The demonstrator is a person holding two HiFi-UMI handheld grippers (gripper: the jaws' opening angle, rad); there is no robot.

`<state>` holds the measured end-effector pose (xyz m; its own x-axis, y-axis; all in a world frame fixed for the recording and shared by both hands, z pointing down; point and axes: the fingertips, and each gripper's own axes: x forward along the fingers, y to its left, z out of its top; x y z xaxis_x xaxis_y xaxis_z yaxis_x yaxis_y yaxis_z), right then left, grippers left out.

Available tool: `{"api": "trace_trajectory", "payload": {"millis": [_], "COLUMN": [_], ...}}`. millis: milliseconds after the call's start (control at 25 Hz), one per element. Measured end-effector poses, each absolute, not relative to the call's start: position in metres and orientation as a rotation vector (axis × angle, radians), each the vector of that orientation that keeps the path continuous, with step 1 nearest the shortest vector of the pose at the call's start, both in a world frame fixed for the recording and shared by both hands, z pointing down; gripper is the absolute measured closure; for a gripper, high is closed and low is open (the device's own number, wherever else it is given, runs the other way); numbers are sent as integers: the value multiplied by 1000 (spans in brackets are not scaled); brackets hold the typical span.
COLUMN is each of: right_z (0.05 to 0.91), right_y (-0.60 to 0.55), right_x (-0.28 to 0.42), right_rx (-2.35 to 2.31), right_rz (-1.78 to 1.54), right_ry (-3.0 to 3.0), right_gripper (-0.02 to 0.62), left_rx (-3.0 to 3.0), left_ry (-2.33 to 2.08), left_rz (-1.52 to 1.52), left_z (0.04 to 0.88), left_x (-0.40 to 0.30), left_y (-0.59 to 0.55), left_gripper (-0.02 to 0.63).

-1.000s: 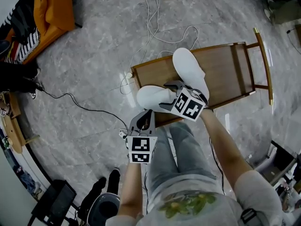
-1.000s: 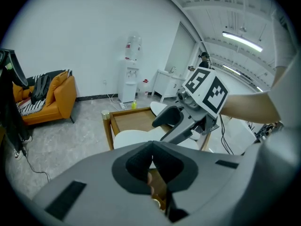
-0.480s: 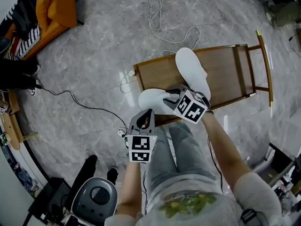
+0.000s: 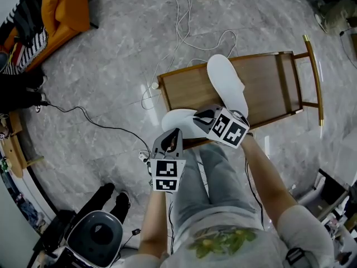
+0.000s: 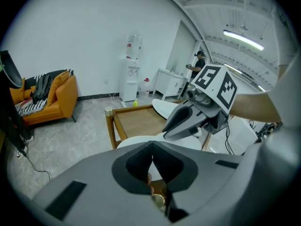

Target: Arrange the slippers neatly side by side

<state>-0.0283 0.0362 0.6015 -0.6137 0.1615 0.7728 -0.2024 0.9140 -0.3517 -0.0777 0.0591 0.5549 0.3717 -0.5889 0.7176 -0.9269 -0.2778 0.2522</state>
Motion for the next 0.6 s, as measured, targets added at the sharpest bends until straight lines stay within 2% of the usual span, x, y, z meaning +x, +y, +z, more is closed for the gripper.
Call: {"api": "trace_trajectory", "payload": {"millis": [600], "right_z": [600], "right_y": [-13], "right_x": [-17], "right_rx": [578], "right_rz": [954], "right_ry": [-2166], "right_gripper": [566], "left_rx": [1986], "left_ry": [-1306], "left_rz": [665], "left_z": [553], "left_x": [-72], "left_y": [57], "left_gripper": [591]}}
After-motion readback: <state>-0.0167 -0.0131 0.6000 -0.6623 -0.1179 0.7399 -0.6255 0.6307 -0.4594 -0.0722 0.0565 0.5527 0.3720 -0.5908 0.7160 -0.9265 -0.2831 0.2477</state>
